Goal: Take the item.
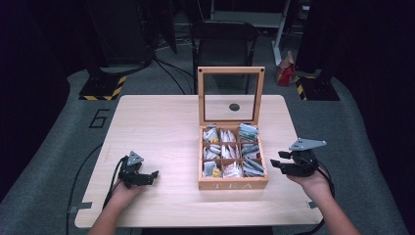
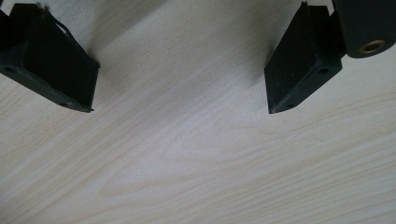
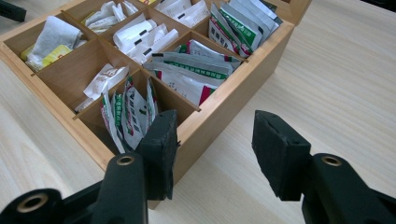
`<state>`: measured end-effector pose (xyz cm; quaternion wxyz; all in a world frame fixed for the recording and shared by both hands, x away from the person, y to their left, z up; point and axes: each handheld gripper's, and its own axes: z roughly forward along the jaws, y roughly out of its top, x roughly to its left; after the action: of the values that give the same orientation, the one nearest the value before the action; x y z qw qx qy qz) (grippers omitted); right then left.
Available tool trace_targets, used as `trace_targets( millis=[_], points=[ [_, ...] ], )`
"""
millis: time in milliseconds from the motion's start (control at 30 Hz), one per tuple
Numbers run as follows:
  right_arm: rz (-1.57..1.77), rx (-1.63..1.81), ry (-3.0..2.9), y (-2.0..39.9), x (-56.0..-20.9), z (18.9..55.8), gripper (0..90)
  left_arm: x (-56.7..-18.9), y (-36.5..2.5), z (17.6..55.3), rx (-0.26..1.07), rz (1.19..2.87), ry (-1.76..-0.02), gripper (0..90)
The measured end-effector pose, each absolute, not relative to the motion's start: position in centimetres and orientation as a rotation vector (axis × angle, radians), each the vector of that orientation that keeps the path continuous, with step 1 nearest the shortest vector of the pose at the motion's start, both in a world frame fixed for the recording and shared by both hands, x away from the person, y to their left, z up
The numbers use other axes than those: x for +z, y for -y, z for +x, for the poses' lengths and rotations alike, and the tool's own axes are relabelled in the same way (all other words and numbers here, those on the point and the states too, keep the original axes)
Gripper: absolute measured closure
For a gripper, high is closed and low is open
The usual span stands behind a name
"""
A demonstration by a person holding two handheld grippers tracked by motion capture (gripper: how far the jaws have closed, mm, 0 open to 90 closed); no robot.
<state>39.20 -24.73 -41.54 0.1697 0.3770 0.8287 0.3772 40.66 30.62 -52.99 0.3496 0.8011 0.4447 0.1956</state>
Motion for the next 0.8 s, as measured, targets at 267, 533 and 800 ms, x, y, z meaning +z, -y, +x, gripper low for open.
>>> trace_targets(
  millis=[267,533,800],
  points=[
    [1.044,1.081,-2.361,24.1,-41.1,39.4,49.9,-53.0,-30.6,40.7,0.508,2.074,-1.153,9.4],
    [1.012,1.09,-2.389,23.4,-41.0,39.6,53.2,-53.0,-30.6,40.7,0.507,2.075,-1.152,9.4],
    [0.944,1.114,-2.444,22.2,-41.0,39.9,62.2,-53.1,-30.6,40.6,0.517,2.062,-1.157,9.4]
  ],
)
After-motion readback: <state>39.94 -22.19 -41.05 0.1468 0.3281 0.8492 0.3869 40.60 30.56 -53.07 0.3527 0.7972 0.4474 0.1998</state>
